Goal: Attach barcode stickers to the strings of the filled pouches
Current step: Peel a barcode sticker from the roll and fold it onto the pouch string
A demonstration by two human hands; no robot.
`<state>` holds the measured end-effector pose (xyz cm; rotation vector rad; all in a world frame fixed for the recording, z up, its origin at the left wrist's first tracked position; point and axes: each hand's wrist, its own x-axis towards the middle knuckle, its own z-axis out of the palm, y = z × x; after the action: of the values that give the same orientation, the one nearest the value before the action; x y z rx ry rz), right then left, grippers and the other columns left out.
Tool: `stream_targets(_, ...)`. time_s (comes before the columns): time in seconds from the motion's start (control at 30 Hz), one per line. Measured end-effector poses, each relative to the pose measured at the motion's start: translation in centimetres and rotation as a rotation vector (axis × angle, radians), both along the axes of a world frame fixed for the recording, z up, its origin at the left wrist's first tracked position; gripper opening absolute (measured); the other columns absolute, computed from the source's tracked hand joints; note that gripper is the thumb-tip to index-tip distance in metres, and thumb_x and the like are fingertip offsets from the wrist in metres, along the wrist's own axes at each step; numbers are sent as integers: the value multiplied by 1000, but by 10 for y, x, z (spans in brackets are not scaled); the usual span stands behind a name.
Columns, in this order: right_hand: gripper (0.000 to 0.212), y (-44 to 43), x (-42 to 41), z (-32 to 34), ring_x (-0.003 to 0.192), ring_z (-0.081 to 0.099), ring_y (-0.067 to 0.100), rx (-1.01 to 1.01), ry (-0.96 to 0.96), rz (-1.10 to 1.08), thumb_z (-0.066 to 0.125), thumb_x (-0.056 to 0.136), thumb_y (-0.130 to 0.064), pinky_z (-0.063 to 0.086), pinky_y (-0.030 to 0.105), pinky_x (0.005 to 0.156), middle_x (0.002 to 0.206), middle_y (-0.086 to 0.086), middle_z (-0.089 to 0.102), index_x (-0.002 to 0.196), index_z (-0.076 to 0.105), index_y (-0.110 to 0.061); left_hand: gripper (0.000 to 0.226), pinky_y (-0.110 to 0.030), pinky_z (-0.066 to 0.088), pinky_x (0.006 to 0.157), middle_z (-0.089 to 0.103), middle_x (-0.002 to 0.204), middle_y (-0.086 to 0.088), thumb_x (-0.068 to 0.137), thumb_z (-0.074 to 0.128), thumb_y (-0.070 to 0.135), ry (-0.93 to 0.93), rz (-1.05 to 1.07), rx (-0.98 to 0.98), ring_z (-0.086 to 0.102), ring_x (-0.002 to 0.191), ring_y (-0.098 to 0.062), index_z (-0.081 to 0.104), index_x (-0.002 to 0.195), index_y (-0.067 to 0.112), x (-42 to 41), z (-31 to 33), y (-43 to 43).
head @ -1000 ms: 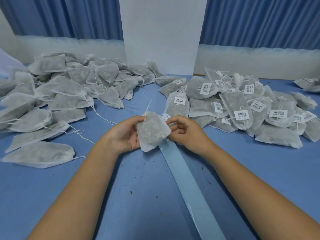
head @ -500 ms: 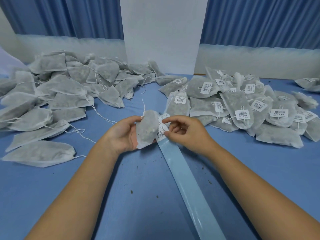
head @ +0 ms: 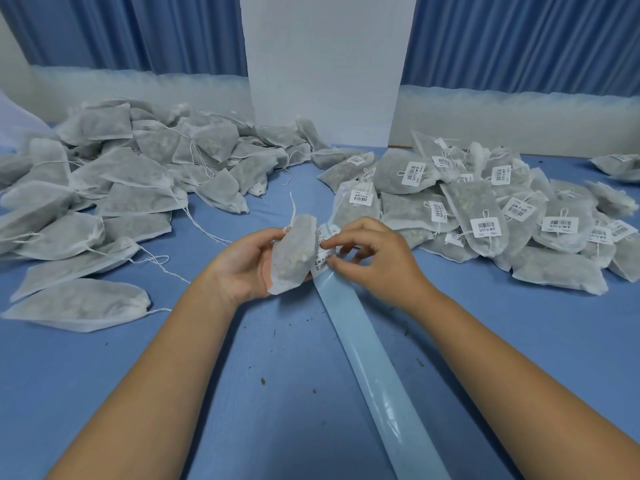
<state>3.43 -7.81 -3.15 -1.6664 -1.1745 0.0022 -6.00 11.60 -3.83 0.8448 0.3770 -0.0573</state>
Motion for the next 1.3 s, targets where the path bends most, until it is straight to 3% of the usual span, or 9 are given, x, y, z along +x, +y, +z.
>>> stream_targets(0.17, 18, -1, -2, -1, 78, 63, 10, 31, -67, -19, 75, 79, 3, 50, 17, 71, 91, 3, 67, 90, 77, -11, 25, -44, 38, 114, 72, 113, -12, 80, 64, 16, 4, 29, 16, 66, 108, -25, 78, 94, 1, 4, -3, 3)
stream_targets(0.4, 24, 1, -2, 1, 73, 62, 11, 39, 246, 25, 77, 80, -3, 50, 18, 72, 81, 1, 69, 94, 67, -19, 26, -31, 59, 60, 75, 79, -7, 82, 57, 18, -48, 45, 6, 74, 68, -20, 78, 76, 4, 0, 3, 0)
stream_targets(0.5, 27, 1, 1, 1, 71, 60, 8, 22, 249, 26, 76, 81, -1, 50, 18, 74, 76, -5, 67, 92, 69, -24, 27, -34, 61, 71, 76, 83, -5, 83, 56, 20, -54, 23, 20, 74, 76, -21, 78, 74, 8, -1, 4, -2)
stream_targets(0.6, 31, 0, 2, 0, 71, 60, 5, -15, 206, 35, 76, 81, -1, 50, 15, 73, 74, -11, 66, 93, 71, -29, 23, -51, 46, 105, 74, 101, -9, 79, 64, 22, -45, 31, 20, 68, 100, -28, 78, 89, 7, -2, 5, -2)
stream_targets(0.73, 35, -1, 3, 2, 70, 60, 3, -47, 185, 41, 75, 81, -1, 48, 14, 72, 71, -16, 67, 93, 70, -34, 19, -49, 34, 115, 75, 95, -5, 77, 63, 21, -38, -18, 42, 71, 89, -23, 78, 80, 11, -1, 3, -4)
stream_targets(0.87, 33, -3, 2, 4, 70, 61, 3, -43, 145, 20, 76, 81, -1, 49, 13, 71, 73, -12, 67, 90, 70, -33, 22, -42, 38, 111, 75, 91, -4, 81, 59, 20, -30, -42, 35, 72, 84, -21, 79, 79, 10, 0, 3, -5)
stream_targets(1.0, 25, -4, -1, 6, 71, 63, 0, -36, 39, -27, 77, 79, -2, 49, 13, 72, 81, -7, 70, 89, 73, -25, 27, -46, 33, 116, 68, 112, -10, 79, 64, 16, -14, -1, 21, 62, 110, -26, 74, 101, 4, 1, 3, -5)
stream_targets(1.17, 14, -5, -1, 6, 78, 61, 6, -25, -234, -115, 76, 82, -8, 48, 15, 72, 86, -3, 68, 94, 77, -16, 24, -39, 56, 90, 75, 100, -10, 82, 61, 16, -43, -8, 19, 74, 89, -22, 78, 92, 2, -1, 4, -5)
stream_targets(1.3, 15, -5, -2, 3, 74, 63, 9, -10, -418, -156, 73, 84, -10, 54, 28, 71, 85, 0, 73, 98, 77, -12, 40, -44, 39, 112, 65, 121, -13, 80, 62, 13, -34, 44, 8, 64, 109, -27, 65, 118, 0, 1, 3, -5)
